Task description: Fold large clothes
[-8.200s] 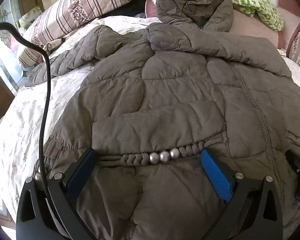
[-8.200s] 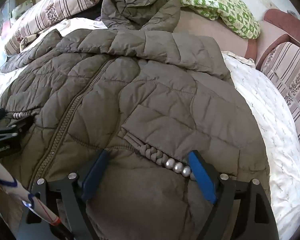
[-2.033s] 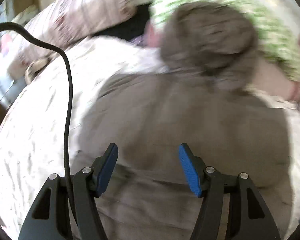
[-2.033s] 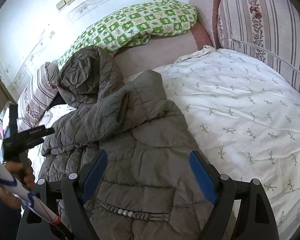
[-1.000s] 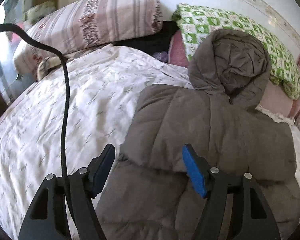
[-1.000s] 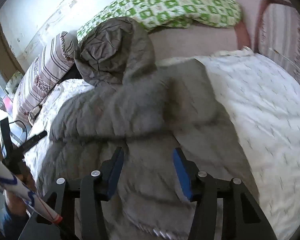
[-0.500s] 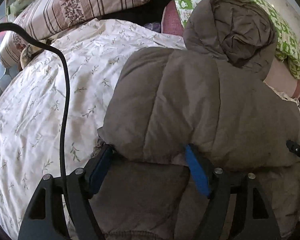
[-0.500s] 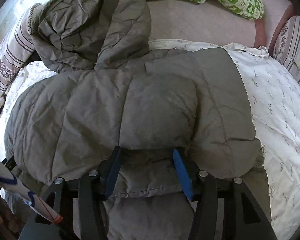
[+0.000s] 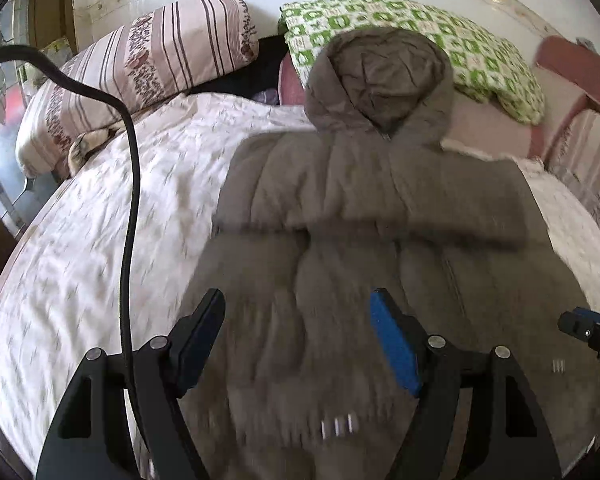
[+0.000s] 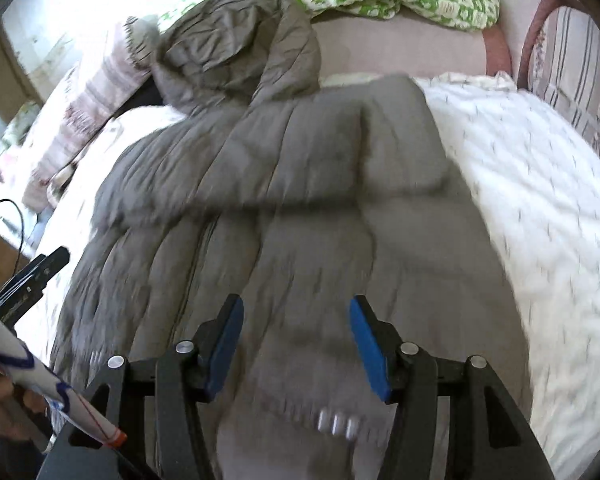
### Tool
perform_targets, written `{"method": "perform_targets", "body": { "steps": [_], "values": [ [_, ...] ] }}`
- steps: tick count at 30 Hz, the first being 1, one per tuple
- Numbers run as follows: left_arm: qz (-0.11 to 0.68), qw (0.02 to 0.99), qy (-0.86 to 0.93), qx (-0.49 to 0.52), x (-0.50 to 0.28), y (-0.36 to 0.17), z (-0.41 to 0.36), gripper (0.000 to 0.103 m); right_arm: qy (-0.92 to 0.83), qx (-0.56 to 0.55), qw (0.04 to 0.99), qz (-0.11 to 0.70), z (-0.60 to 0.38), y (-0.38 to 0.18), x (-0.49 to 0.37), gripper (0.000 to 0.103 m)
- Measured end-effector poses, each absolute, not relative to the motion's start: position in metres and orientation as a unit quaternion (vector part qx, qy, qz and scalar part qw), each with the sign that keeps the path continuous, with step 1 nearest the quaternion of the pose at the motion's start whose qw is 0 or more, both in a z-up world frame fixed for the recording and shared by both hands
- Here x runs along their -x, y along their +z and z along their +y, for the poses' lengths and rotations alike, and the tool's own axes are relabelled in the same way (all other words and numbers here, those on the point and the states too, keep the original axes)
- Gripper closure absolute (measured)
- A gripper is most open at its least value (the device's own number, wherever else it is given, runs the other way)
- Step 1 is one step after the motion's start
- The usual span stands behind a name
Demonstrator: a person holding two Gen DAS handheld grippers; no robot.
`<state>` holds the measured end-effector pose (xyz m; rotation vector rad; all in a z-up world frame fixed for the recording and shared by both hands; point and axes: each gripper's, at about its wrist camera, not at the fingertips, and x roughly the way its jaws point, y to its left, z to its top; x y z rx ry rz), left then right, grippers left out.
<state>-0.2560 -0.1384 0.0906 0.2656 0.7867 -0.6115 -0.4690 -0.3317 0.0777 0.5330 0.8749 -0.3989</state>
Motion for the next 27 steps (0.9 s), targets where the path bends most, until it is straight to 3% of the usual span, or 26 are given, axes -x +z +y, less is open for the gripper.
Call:
{"method": "perform_targets", "body": {
  "steps": [9, 27],
  "values": [
    [0.398, 0.867, -0.265, -0.141, 0.348, 0.053, -0.089, 0.029, -0.188, -0.253, 0.856, 0.411, -0.276, 0.051, 0.516, 0.043],
    [0.352, 0.89, -0.23, -0.178, 0.367, 0.02, -0.103, 0.021, -0.226, -0.135, 0.874, 0.41, -0.239, 0.02, 0.507, 0.032]
  ]
}}
